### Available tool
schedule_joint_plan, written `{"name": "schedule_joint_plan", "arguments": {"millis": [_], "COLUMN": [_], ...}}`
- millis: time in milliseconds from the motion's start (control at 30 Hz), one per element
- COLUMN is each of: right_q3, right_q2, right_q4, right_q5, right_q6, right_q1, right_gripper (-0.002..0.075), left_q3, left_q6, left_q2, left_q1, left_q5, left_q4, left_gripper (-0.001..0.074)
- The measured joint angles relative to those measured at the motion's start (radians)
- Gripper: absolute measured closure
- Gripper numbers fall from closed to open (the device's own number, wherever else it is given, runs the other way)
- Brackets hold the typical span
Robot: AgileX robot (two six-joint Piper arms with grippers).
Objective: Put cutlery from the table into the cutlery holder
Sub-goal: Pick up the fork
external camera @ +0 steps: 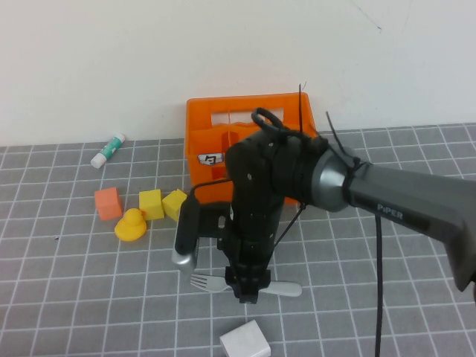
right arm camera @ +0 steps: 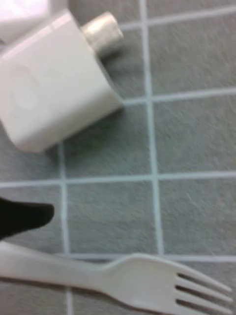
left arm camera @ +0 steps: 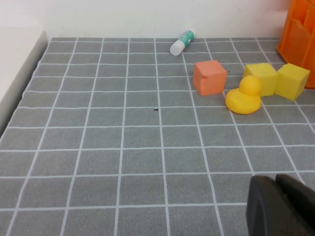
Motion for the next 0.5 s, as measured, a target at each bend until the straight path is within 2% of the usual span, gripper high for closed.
{"name": "schedule_joint_plan", "arguments": {"millis": [500], "right_q3": [-0.002], "right_q2": [0.081], "right_q4": [-0.029], "right_q5": [-0.084], "right_q6": [0.114], "right_q1": [0.000], "right_gripper": [0.0423], "left_q3": [0.000], "left_q6": [0.001], "left_q2": [0.000], "left_q1": [0.000], "left_q5": [0.000], "left_q4": [0.000], "left_gripper": [0.0736]}}
